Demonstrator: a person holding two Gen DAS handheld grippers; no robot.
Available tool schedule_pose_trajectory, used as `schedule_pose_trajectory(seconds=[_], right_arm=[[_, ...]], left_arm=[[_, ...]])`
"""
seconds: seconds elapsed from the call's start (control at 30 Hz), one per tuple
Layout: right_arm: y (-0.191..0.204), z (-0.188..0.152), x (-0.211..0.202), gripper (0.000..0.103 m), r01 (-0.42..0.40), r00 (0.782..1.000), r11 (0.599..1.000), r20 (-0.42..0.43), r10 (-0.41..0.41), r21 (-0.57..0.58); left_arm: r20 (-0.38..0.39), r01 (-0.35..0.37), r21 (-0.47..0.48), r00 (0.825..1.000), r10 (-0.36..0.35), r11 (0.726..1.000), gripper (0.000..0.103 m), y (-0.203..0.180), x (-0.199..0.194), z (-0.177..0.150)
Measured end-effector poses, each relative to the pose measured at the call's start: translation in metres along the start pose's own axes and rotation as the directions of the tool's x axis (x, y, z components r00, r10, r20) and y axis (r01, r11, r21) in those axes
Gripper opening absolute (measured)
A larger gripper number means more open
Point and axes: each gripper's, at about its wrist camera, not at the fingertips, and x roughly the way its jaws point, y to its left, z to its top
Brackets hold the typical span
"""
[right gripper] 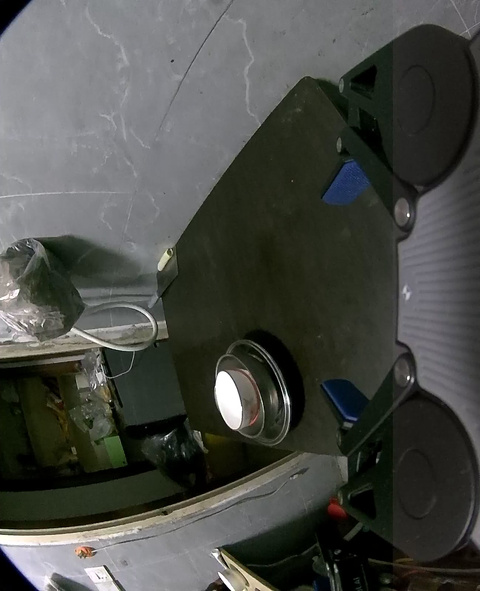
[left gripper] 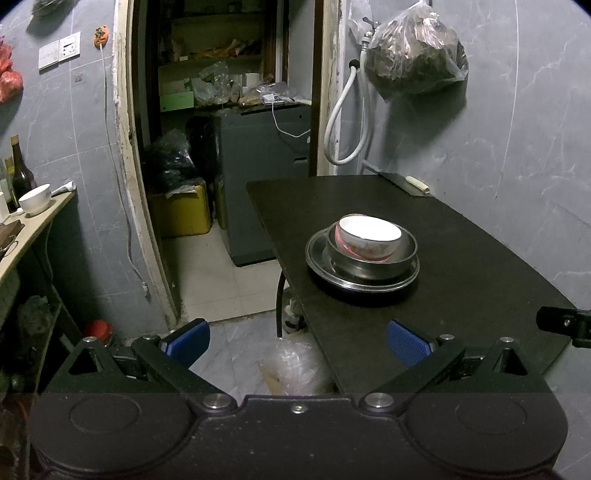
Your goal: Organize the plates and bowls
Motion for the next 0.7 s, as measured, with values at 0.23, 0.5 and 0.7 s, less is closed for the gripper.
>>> schedule_pose_trajectory(seconds=[0.23, 0.5, 0.7], right_arm=[[-0.0008, 0.0003, -0.0011, 0.103, 0.003, 1.000, 1.000, -0.004, -0.003, -0.003], [-0.0017, 0.0000, -0.0020, 0.103, 0.005, 1.000, 1.000, -0.007, -0.005, -0.004], [-0.0008, 0.0010, -0.0012, 0.103, 0.006, 1.000, 1.000, -0.008, -0.006, -0.004]], left_arm=[[-0.023, -0.010, 0.009, 1.000, 0.011, 1.000, 0.102, -0.0005, 0.0018, -0.0002], [-0.044, -0.015, -0.017, 0.999, 0.014, 1.000, 0.102, 0.0052, 0.0016, -0.0013], [-0.052, -0.019, -0.026, 0.998, 0.018, 0.999, 0.102, 0.0082, 0.0028, -0.0012]])
